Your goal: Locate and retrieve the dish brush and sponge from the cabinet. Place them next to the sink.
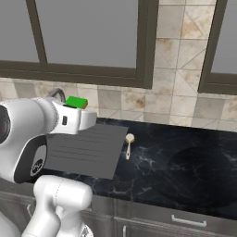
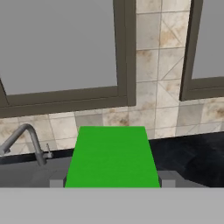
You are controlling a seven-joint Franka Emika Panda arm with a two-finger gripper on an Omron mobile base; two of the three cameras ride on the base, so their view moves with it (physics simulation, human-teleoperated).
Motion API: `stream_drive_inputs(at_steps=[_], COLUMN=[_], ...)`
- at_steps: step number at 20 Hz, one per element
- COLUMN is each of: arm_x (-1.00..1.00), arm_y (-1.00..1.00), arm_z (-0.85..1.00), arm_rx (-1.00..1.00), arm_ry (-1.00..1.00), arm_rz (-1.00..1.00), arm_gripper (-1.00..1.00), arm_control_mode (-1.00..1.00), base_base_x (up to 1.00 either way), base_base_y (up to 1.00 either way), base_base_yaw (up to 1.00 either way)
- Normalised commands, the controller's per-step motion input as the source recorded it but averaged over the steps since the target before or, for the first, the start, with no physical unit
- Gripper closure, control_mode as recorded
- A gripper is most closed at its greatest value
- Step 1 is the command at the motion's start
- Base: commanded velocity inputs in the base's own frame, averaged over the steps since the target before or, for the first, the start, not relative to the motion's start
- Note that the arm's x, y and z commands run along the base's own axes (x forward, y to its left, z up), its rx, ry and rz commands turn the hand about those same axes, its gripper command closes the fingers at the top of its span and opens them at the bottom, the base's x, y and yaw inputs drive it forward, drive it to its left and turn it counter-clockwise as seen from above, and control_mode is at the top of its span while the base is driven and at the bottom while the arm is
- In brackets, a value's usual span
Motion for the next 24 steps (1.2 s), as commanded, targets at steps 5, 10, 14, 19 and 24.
stream_drive_inputs(at_steps=[5,10,14,19,24], arm_x=[0.32,0.48,0.57,0.32,0.12], arm_y=[-0.19,-0.19,-0.23,-0.19,-0.03], arm_z=[-0.09,-0.11,-0.34,-0.29,-0.47], arm_rx=[-0.01,-0.05,-0.03,0.00,0.05], arm_ry=[0.16,0.33,0.26,0.17,-0.01], arm_rz=[-0.13,-0.14,-0.02,0.00,0.00], arm_gripper=[1.00,1.00,1.00,1.00,1.00], arm_control_mode=[-1.00,-1.00,-1.00,-1.00,-1.00], base_base_x=[0.00,0.00,0.00,0.00,0.00], base_base_y=[0.00,0.00,0.00,0.00,0.00], base_base_yaw=[0.00,0.00,0.00,0.00,0.00])
